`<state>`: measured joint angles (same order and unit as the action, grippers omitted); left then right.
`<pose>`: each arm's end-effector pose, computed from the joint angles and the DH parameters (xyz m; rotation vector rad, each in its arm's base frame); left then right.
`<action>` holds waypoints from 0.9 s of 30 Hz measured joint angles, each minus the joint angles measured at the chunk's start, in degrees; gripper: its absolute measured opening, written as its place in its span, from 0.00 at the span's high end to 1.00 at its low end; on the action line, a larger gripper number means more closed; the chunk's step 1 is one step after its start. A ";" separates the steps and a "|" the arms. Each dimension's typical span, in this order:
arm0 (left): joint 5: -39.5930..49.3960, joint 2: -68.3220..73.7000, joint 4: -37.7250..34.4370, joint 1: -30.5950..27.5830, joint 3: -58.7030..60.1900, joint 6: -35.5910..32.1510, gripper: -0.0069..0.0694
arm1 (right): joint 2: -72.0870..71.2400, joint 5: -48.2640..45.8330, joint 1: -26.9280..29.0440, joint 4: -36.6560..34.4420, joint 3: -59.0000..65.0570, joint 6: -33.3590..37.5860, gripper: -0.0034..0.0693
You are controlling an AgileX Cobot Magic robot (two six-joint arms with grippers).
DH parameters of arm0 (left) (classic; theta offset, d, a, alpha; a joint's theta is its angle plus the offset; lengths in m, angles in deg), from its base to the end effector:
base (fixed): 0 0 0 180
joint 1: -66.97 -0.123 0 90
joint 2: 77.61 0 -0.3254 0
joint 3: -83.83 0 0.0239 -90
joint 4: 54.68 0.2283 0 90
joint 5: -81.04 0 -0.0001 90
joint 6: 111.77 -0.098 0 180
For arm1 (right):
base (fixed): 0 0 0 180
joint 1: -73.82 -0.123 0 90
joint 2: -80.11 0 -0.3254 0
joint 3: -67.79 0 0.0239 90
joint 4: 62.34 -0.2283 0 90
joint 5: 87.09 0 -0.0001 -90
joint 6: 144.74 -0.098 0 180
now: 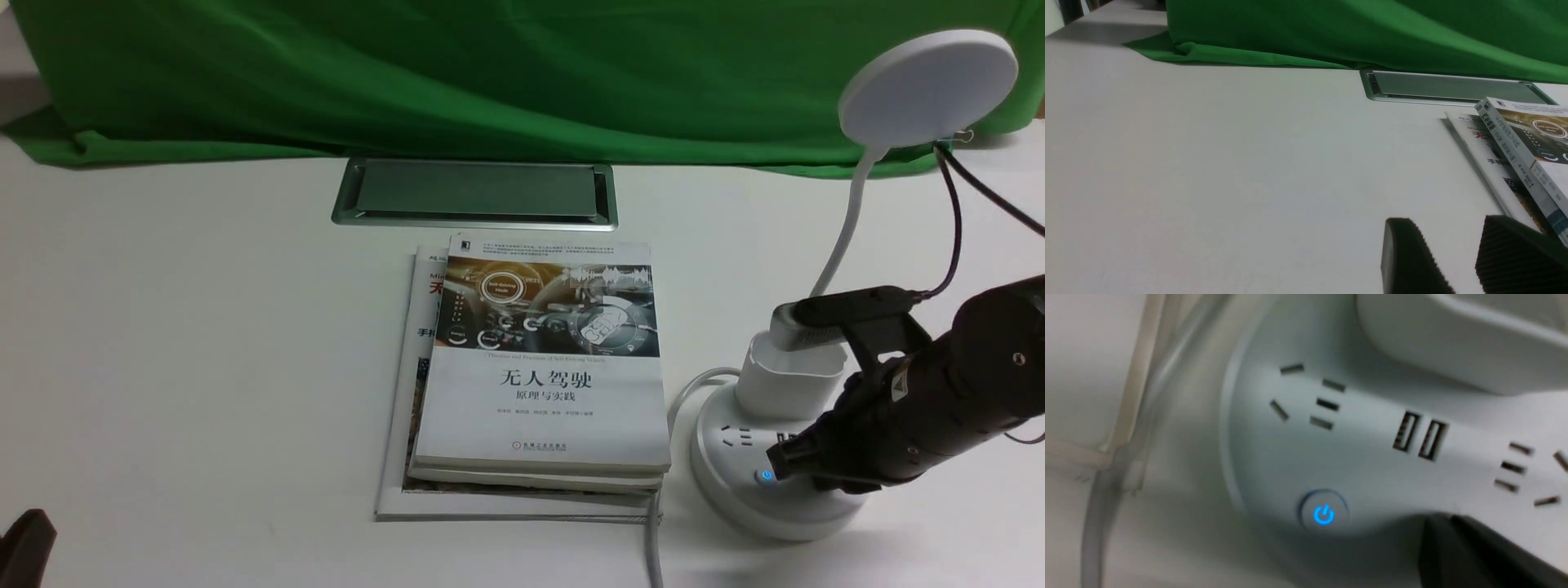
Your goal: Turn off the desk lamp on the white desktop by hand.
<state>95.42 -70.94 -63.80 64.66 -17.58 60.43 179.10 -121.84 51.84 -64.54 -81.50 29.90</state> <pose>-0.0009 -0.0039 0.1873 -0.0218 1.7358 -0.0179 0.2477 0.1023 0.2226 -0.3757 2.8567 0.1296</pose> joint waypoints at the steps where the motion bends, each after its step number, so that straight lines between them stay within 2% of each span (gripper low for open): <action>1: 0.00 0.00 0.00 0.00 0.00 0.00 0.59 | 0.00 0.00 0.00 0.05 0.00 0.00 0.91; 16: 0.00 0.00 0.00 0.00 0.00 0.06 0.59 | -8.96 -0.44 0.00 0.05 0.67 0.00 0.91; 22: 0.00 0.00 0.00 0.00 0.00 0.06 0.59 | -9.25 -3.79 0.00 0.05 0.74 0.00 0.91; 27: 0.00 0.00 0.00 0.00 0.00 0.00 0.59 | -16.41 -7.41 0.00 0.05 2.20 0.22 0.91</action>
<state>95.42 -70.94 -63.80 64.66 -17.58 60.43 162.69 -129.25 51.84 -64.49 -79.30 30.12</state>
